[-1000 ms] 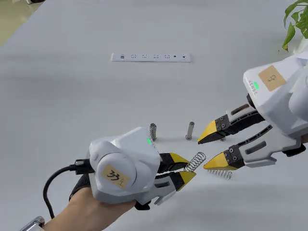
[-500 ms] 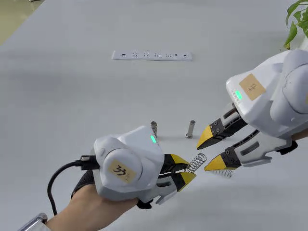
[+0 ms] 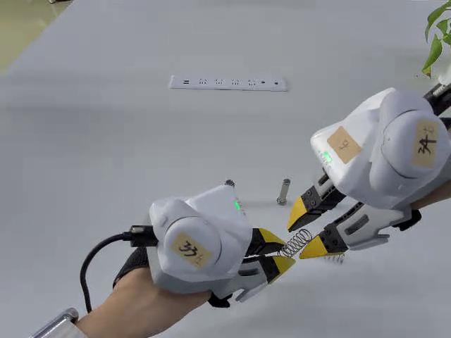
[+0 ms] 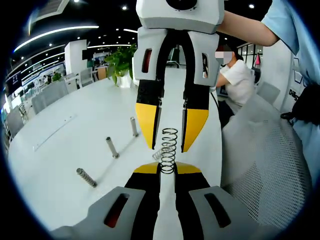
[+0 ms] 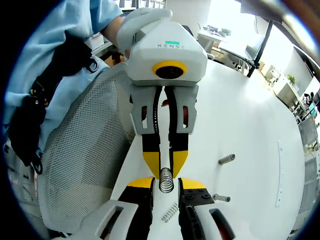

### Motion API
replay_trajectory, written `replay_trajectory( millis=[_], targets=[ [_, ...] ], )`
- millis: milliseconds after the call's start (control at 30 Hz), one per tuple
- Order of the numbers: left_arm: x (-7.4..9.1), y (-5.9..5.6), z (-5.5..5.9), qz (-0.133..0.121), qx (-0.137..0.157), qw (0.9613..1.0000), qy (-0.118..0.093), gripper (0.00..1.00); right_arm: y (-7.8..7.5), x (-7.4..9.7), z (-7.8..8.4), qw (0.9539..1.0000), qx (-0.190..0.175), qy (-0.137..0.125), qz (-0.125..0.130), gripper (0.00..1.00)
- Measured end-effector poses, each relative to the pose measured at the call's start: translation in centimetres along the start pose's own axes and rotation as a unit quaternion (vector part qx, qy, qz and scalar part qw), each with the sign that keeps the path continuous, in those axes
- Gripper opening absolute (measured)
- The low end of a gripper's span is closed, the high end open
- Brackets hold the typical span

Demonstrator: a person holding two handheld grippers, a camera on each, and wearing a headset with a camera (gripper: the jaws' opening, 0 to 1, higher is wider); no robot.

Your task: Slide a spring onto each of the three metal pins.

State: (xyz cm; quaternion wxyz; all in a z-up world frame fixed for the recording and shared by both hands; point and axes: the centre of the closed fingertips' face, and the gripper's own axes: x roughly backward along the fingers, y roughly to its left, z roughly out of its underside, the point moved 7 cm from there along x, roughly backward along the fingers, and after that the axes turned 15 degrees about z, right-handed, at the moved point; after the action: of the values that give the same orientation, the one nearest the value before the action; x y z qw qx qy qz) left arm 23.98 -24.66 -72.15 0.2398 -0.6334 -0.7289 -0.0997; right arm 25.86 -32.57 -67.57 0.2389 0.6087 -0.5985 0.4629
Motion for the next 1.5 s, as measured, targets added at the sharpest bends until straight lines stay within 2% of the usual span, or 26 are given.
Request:
replay_trajectory(
  millis=[333, 1500],
  targets=[
    [-0.10, -0.19, -0.17, 0.002, -0.002, 1.0000, -0.004, 0.06, 0.24, -0.35, -0.03, 0.9999, 0.001, 0.001, -0.011, 0.12],
    [-0.45, -0.23, -0.41, -0.003, -0.009, 0.9997, -0.021, 0.07, 0.14, -0.40, 0.31, 0.9999, -0.001, 0.012, -0.012, 0.08]
  ],
)
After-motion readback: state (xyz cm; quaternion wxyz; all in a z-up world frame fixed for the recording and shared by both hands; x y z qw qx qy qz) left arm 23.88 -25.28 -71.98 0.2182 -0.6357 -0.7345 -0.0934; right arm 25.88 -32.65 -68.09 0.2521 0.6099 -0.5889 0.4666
